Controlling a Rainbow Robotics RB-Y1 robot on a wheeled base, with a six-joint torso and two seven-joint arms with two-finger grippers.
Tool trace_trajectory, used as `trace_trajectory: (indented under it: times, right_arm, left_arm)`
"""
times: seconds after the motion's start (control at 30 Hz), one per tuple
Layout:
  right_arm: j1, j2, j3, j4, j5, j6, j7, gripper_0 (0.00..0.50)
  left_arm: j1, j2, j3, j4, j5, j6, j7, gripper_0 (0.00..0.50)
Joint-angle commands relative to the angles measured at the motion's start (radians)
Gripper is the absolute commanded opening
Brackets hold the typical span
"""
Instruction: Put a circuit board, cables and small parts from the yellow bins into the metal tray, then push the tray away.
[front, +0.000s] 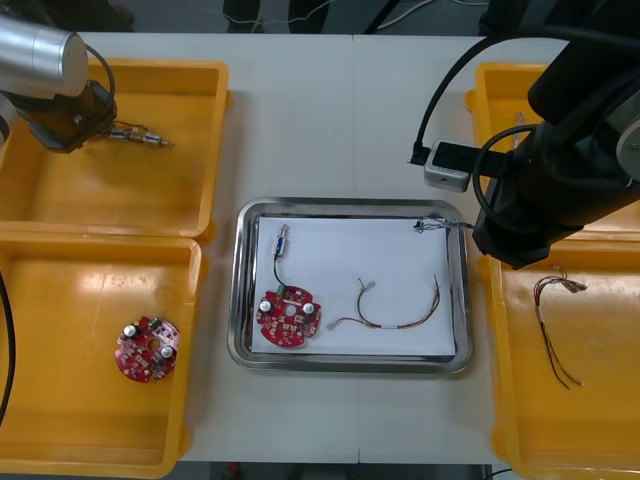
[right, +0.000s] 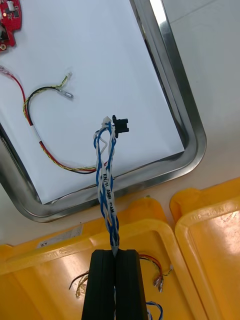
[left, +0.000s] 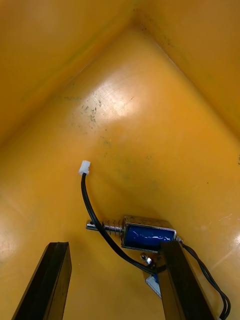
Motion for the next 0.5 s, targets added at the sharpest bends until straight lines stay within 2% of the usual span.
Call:
trace_trajectory:
  times: [0.03,0.33,0.5]
  right_arm:
    - [-0.104,-0.027,0.112,-0.013,0.034,-0.048,0.016,0.0]
    - [-0.143,0.033,0.203,0.059,0.08,-0.146,0.04,0.0]
    - [-0.189,0.038,0.293,0.097,0.093,-0.209,0.062,0.0]
  left_arm:
    - [-0.027,-0.009,-0.009,-0.008,-0.016,-0.017,-0.065,0.5]
    - [0.003,-0.01,-0.009,-0.008,-0.024,-0.052,-0.076,0.5]
    - [0.005,-0.01,-0.009,-0.008,-0.024,-0.051,-0.081,0.5]
